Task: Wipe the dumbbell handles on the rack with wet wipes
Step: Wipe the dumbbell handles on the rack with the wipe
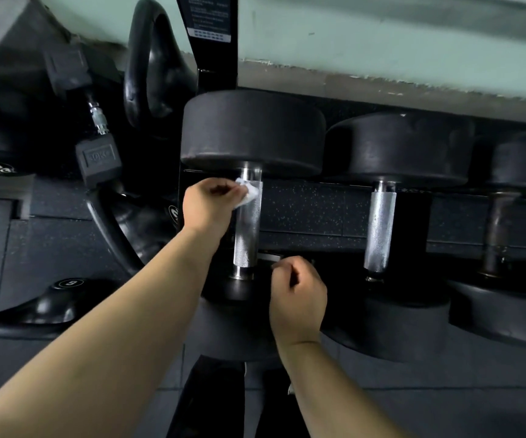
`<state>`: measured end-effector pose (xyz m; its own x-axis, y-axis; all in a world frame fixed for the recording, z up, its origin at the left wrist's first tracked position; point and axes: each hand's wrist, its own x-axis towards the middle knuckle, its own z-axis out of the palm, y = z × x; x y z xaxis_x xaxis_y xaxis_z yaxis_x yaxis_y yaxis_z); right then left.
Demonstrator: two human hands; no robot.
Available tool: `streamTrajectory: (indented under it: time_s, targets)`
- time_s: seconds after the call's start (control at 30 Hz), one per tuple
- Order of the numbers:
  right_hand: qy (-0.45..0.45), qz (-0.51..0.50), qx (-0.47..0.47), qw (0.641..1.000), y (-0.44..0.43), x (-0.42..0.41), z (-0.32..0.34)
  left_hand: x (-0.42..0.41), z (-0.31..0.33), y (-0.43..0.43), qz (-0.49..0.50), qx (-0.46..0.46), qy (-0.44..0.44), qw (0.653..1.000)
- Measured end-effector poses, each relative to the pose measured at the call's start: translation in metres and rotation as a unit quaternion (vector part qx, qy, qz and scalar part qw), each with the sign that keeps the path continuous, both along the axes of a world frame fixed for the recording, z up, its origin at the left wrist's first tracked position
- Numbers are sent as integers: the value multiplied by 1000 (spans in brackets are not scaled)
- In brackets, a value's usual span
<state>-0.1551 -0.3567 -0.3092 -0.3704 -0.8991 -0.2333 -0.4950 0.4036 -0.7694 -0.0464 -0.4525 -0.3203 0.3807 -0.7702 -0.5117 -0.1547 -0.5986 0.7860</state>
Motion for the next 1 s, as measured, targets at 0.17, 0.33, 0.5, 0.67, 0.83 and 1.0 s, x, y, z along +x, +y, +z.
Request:
streamTrajectory:
  time_s: [0.17,0.33,0.5,0.67,0.83,1.0]
  targets:
    - [9,2,-9,1000,-1,1,1,12,-1,25,-95,60,-13,994]
    - [14,17,1,1000,1,1,-1,2,4,-2,-14,-5,-34,999]
    - [2,9,5,1000,0,1,0,8,-5,19,-51,9,-18,999]
    - [11,4,-7,1000,-2,2,0,13,-8,34,-13,60,67,996]
    - [20,10,-7,1000,0,2,-4,4,-3,6,86,74,300,947]
    - [21,28,4,999,0,1,-4,14,-7,-6,-40,131,325,936]
